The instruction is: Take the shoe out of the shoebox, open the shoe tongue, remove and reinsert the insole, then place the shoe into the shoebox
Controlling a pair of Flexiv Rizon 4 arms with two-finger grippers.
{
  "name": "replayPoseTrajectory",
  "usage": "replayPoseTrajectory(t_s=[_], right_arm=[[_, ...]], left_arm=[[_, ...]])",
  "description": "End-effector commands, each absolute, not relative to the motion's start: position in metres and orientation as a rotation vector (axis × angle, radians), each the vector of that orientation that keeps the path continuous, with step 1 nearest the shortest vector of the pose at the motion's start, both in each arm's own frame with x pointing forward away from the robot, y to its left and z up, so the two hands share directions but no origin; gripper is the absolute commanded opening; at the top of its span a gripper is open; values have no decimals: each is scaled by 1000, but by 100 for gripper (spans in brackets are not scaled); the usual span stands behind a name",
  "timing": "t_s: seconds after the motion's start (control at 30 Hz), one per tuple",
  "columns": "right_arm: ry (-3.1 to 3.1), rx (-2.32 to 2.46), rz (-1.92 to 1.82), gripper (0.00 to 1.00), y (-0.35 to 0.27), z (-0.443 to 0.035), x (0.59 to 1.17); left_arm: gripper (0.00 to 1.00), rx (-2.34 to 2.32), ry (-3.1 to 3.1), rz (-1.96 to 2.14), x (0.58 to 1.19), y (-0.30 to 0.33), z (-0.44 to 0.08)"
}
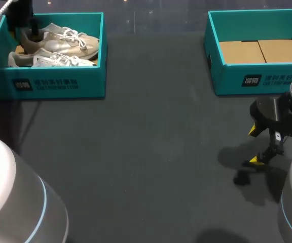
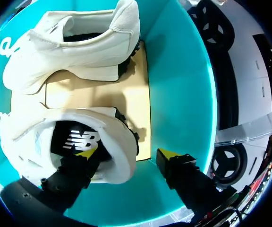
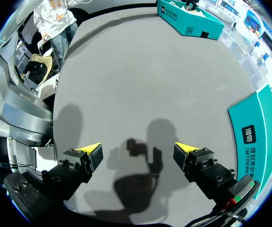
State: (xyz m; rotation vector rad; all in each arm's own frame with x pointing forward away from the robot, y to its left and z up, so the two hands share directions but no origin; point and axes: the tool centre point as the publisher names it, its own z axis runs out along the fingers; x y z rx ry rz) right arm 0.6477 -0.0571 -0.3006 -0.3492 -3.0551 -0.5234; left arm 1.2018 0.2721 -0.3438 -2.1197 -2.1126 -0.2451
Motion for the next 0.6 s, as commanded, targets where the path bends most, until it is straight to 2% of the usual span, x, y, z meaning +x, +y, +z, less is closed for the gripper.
replayPoseTrajectory(t_s=[0.03,0.3,0.6], right_arm=[[-3058,-351,-522,100,-57,-301,646],[-3058,-351,-522,100,-57,-301,646],[-3058,-351,-522,100,-57,-301,646]], left_arm=[[100,-2140,-2153,-228,1188,273,-311],[100,-2208,-2182,-264,1156,260,-265],[100,-2194,-2229,-218,1103,260,-239]])
